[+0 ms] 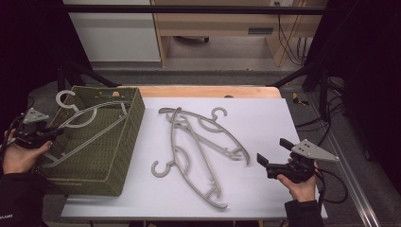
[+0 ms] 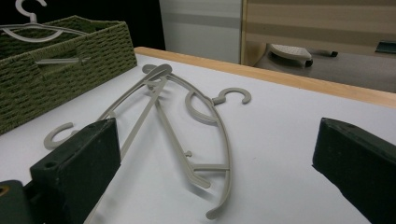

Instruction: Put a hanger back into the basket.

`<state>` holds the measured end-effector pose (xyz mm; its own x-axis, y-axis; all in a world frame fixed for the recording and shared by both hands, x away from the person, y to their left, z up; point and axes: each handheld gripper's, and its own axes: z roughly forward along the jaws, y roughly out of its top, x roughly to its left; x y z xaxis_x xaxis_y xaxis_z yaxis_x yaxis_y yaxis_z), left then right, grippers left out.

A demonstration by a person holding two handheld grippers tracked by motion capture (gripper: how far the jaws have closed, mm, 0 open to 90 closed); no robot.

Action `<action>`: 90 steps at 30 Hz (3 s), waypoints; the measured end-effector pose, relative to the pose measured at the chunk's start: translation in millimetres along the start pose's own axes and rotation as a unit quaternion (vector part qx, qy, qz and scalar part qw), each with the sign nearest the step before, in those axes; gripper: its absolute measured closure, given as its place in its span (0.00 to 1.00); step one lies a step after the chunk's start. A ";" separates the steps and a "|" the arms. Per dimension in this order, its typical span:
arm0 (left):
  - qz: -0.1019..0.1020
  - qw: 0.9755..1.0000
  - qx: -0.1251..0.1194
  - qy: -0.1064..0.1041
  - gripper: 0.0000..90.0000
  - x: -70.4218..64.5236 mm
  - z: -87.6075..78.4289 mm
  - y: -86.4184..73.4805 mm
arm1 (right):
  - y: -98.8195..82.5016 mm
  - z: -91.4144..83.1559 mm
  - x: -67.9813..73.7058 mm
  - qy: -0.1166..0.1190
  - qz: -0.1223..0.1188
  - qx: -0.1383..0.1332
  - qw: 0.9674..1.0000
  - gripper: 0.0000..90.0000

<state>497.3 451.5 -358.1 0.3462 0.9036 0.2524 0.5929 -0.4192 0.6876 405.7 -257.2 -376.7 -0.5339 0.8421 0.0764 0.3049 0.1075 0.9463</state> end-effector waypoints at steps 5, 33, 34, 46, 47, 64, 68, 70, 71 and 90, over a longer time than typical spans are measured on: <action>-0.012 0.999 0.034 0.001 0.90 -3.3 14.2 -5.1 | 0.2 -0.5 0.3 0.000 -0.001 -0.001 1.000 0.01; -0.099 0.981 -0.155 -0.068 0.53 -54.5 -40.9 3.9 | -0.5 2.4 1.4 0.002 0.001 0.002 1.000 0.01; -0.099 0.981 -0.155 -0.068 0.53 -54.5 -40.9 3.9 | -0.6 2.4 1.4 0.002 0.001 0.001 1.000 0.01; -0.100 0.969 -0.197 -0.111 0.19 -114.1 -46.2 21.7 | -0.7 1.2 0.4 0.002 0.005 -0.002 1.000 0.01; -0.097 0.968 -0.200 -0.117 0.17 -119.8 -45.2 22.4 | -0.5 1.3 0.6 0.002 0.002 -0.003 1.000 0.01; -0.058 0.957 -0.225 -0.174 0.12 -175.7 -43.4 22.7 | 1.4 -4.0 0.4 0.001 0.001 -0.012 1.000 0.01; -0.057 0.956 -0.224 -0.183 0.11 -187.6 -45.9 25.5 | 1.4 -3.7 0.3 0.001 0.002 -0.013 1.000 0.01; -0.057 0.955 -0.224 -0.186 0.11 -190.7 -46.2 26.1 | 1.3 -3.8 0.3 0.001 0.002 -0.012 1.000 0.01; -0.051 0.955 -0.223 -0.189 0.11 -197.5 -46.2 27.3 | 0.8 -3.3 0.1 0.001 0.002 -0.010 1.000 0.01; -0.013 0.962 -0.165 -0.215 0.12 -252.1 -14.5 46.2 | 1.5 -3.9 2.8 0.006 -0.001 -0.011 1.000 0.01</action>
<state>426.9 205.6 -380.1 0.6458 0.7632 -0.0241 0.3663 -0.2819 0.8868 401.5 -256.7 -373.8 -0.5435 0.8357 0.0787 0.2869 0.0968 0.9531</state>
